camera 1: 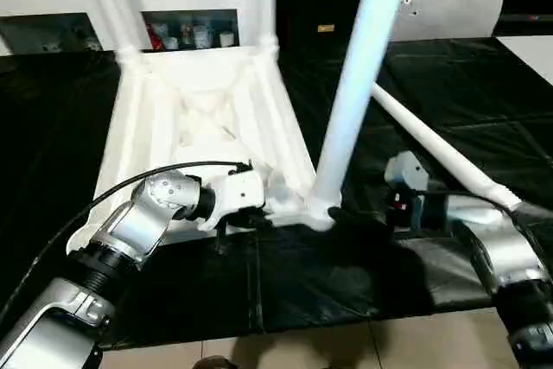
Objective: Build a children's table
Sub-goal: Rotate leg to tighten
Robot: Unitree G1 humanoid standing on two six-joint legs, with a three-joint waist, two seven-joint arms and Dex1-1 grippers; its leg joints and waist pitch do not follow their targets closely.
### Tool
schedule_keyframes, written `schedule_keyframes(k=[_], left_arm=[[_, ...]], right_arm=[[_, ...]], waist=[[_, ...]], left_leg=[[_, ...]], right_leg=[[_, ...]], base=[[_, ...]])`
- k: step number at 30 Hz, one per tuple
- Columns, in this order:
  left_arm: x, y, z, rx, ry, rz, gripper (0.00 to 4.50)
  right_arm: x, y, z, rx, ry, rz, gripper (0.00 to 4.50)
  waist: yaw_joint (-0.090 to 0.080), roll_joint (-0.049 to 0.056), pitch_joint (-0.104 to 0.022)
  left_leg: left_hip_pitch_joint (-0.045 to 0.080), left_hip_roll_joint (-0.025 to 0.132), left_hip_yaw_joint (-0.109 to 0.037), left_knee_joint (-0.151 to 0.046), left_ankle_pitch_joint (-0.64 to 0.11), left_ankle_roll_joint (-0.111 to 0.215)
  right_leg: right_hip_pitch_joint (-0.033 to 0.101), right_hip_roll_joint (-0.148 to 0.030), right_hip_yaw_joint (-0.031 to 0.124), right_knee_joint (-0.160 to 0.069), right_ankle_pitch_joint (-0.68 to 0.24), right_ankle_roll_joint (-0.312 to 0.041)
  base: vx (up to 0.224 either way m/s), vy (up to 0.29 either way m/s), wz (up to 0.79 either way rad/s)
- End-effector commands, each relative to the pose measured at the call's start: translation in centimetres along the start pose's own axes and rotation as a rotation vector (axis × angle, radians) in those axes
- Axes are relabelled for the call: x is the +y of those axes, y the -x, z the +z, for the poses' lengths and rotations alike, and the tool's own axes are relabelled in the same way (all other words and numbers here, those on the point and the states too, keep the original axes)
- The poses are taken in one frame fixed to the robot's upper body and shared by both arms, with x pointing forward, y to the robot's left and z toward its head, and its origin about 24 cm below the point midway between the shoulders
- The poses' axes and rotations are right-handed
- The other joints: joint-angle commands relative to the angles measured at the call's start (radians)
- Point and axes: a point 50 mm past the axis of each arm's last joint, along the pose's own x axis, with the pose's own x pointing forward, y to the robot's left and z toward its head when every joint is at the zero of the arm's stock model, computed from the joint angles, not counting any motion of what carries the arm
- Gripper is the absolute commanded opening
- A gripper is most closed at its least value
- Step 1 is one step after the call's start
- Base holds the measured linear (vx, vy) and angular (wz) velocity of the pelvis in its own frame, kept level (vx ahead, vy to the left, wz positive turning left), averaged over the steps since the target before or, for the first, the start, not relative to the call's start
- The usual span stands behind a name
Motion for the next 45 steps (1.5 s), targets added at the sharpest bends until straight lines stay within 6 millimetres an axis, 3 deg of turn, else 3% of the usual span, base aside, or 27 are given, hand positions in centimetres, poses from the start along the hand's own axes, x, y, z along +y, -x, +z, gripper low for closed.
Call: schedule_keyframes(k=[1,8,12,14,16,23,27,29,31,33,34,36,41,43,45], left_arm=[[-2.0,-1.7,-0.6,0.060,-0.036,-0.173,0.00],[-2.2,-1.8,-0.5,0.056,-0.051,-0.194,0.00],[-2.2,-1.8,-0.6,0.059,-0.053,-0.202,0.00],[-2.3,-1.8,-0.6,0.062,-0.053,-0.206,0.00],[-2.3,-1.8,-0.7,0.063,-0.053,-0.207,0.00],[-2.5,-1.7,-1.0,0.066,-0.031,-0.212,0.00],[-2.4,-1.9,-0.4,-0.011,0.091,-0.143,0.00],[-2.2,-2.1,0.2,-0.057,0.166,-0.076,0.00],[-2.1,-2.5,0.7,-0.089,0.235,-0.008,0.00],[-2.0,-2.7,1.0,-0.105,0.267,0.027,0.00],[-1.9,-3.0,1.4,-0.118,0.301,0.071,0.00],[-1.7,-3.4,1.9,-0.129,0.343,0.131,0.00],[-0.1,-4.6,3.4,-0.115,0.445,0.361,0.00],[0.2,-5.2,4.1,-0.112,0.453,0.408,0.00],[0.0,-5.5,4.5,-0.106,0.435,0.400,0.00]], right_arm=[[0.1,-0.2,0.0,0.002,-0.003,0.035,4.19],[0.6,-0.5,-0.4,0.030,-0.012,0.122,3.61],[0.5,-0.6,-0.7,0.047,-0.017,0.134,3.23],[0.5,-0.7,-0.8,0.047,-0.022,0.134,3.19],[0.5,-0.7,-0.9,0.047,-0.024,0.134,2.87],[1.0,-0.9,-1.1,0.040,-0.050,0.158,2.68],[1.8,-1.4,-1.7,0.029,-0.135,0.127,2.57],[2.0,-2.1,-2.1,0.038,-0.196,0.048,2.56],[1.8,-3.1,-2.4,0.054,-0.241,-0.063,2.56],[1.7,-3.7,-2.5,0.051,-0.273,-0.128,2.54],[1.4,-4.3,-2.4,0.039,-0.301,-0.198,2.54],[1.1,-5.2,-2.2,0.021,-0.341,-0.284,2.53],[0.4,-7.4,-2.1,0.029,-0.436,-0.502,2.53],[0.2,-7.7,-2.3,0.051,-0.418,-0.565,2.53],[0.2,-7.6,-2.2,0.022,-0.415,-0.577,3.04]], waist=[[-0.003,-0.009,-0.059],[0.005,-0.009,-0.063],[0.007,-0.009,-0.062],[0.008,-0.009,-0.063],[0.008,-0.009,-0.065],[0.010,-0.008,-0.067],[0.011,-0.008,-0.063],[0.004,-0.008,-0.055],[-0.003,-0.009,-0.048],[-0.020,-0.006,-0.035],[-0.027,-0.009,-0.035],[-0.040,-0.009,-0.036],[-0.061,-0.010,-0.034],[-0.059,-0.010,-0.039],[-0.055,-0.009,-0.043]], left_leg=[[0.006,0.053,-0.004,-0.052,-0.112,0.086],[0.003,0.051,-0.004,-0.046,-0.086,0.099],[0.004,0.051,-0.003,-0.047,-0.107,0.086],[0.004,0.051,-0.004,-0.047,-0.107,0.082],[0.005,0.051,-0.005,-0.046,-0.101,0.080],[0.004,0.050,-0.004,-0.044,-0.090,0.087],[0.004,0.051,-0.005,-0.045,-0.094,0.082],[0.004,0.050,-0.003,-0.050,-0.112,0.075],[0.008,0.048,-0.005,-0.057,-0.169,0.056],[0.009,0.045,-0.009,-0.067,-0.264,0.015],[0.006,0.043,-0.014,-0.070,-0.279,-0.001],[0.005,0.042,-0.016,-0.072,-0.284,-0.005],[0.006,0.038,-0.017,-0.068,-0.296,0.000],[0.005,0.039,-0.015,-0.066,-0.273,0.009],[0.003,0.041,-0.012,-0.064,-0.239,0.028]], right_leg=[[0.048,-0.077,0.041,-0.052,-0.022,-0.257],[0.050,-0.078,0.040,-0.044,0.018,-0.262],[0.049,-0.078,0.040,-0.048,-0.030,-0.255],[0.049,-0.078,0.040,-0.047,-0.031,-0.253],[0.050,-0.076,0.040,-0.045,-0.019,-0.253],[0.051,-0.075,0.039,-0.042,0.017,-0.261],[0.051,-0.075,0.039,-0.042,0.007,-0.262],[0.047,-0.073,0.041,-0.046,-0.027,-0.255],[0.044,-0.076,0.040,-0.061,-0.144,-0.239],[0.038,-0.078,0.042,-0.082,-0.364,-0.188],[0.041,-0.081,0.042,-0.086,-0.440,-0.155],[0.035,-0.080,0.042,-0.092,-0.475,-0.128],[0.025,-0.077,0.040,-0.101,-0.490,-0.122],[0.026,-0.077,0.042,-0.099,-0.447,-0.126],[0.028,-0.072,0.043,-0.091,-0.326,-0.150]], base=[[0.000,0.000,0.00],[0.000,0.000,0.00],[0.000,0.000,0.00],[0.000,0.000,0.00],[0.000,0.000,0.00],[0.000,0.000,0.00],[0.000,0.000,0.00],[0.000,0.000,0.00],[0.000,0.000,0.00],[-0.056,0.004,-0.04],[-0.056,0.007,-0.08],[0.000,0.000,0.00],[0.000,0.000,0.00],[0.000,0.000,0.00],[0.000,0.000,0.00]])
